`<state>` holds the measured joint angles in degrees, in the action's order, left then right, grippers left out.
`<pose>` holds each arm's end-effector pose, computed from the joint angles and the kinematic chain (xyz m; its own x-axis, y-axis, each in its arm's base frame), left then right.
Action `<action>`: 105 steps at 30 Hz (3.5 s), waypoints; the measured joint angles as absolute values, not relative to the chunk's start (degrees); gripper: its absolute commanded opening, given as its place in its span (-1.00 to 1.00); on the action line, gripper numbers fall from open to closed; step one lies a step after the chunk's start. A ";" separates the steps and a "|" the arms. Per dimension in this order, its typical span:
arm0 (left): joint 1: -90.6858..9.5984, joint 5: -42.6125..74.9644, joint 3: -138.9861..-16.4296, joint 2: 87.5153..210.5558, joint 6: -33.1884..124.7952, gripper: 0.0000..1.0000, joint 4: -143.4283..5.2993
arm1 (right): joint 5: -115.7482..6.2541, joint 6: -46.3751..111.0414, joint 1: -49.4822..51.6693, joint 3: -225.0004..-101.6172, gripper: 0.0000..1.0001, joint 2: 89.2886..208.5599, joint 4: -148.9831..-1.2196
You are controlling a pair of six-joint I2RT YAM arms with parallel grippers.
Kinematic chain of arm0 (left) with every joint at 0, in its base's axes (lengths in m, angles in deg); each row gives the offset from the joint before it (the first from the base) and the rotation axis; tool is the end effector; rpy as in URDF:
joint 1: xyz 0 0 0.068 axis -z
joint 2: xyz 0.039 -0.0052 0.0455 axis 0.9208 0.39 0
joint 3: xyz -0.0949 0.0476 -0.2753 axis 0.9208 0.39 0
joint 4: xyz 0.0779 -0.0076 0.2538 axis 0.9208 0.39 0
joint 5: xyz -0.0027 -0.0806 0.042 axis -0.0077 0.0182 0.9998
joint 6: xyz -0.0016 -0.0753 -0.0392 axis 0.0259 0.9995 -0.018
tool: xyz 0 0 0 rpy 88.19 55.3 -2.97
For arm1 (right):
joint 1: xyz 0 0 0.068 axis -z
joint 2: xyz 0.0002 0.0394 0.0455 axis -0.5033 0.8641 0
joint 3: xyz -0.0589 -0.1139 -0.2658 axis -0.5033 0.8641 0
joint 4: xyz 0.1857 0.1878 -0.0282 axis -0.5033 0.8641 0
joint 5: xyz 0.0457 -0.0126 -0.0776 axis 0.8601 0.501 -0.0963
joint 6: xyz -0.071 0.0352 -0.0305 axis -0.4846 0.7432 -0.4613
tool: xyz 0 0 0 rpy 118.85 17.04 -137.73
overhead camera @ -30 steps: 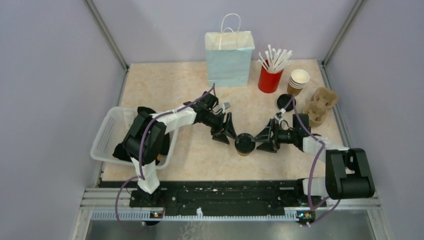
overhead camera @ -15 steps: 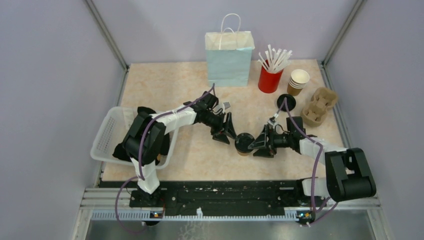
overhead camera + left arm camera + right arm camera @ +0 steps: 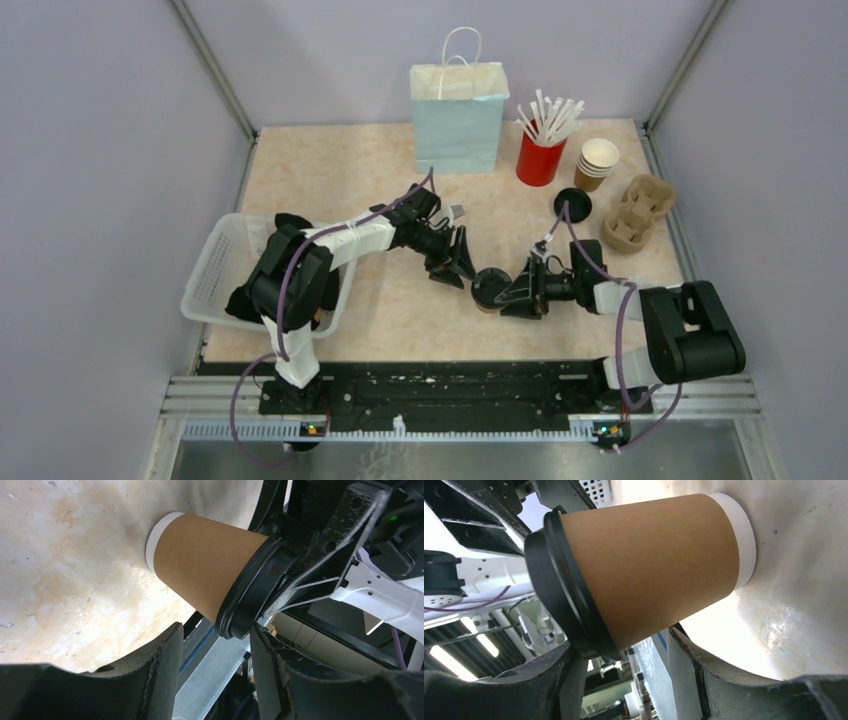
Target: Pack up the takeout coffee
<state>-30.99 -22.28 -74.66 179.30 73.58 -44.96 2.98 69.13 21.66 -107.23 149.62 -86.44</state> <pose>0.2905 -0.2787 0.1827 -0.9839 0.1785 -0.0096 0.1120 0.5742 -0.8110 0.2012 0.0990 0.1225 -0.9891 0.1419 0.0396 0.0834 0.3178 0.9445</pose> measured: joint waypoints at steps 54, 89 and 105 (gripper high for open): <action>-29.11 -20.53 -74.38 178.31 68.75 0.33 -40.31 | -1.61 64.74 27.41 -118.77 0.28 152.79 -80.69; -29.11 -20.99 -74.84 178.93 69.16 0.39 -39.80 | -9.85 57.29 26.54 -122.79 0.68 145.07 -61.63; -29.07 -3.16 -78.66 164.94 67.30 0.91 -30.51 | -55.80 46.51 -6.31 -155.64 0.86 145.99 -22.99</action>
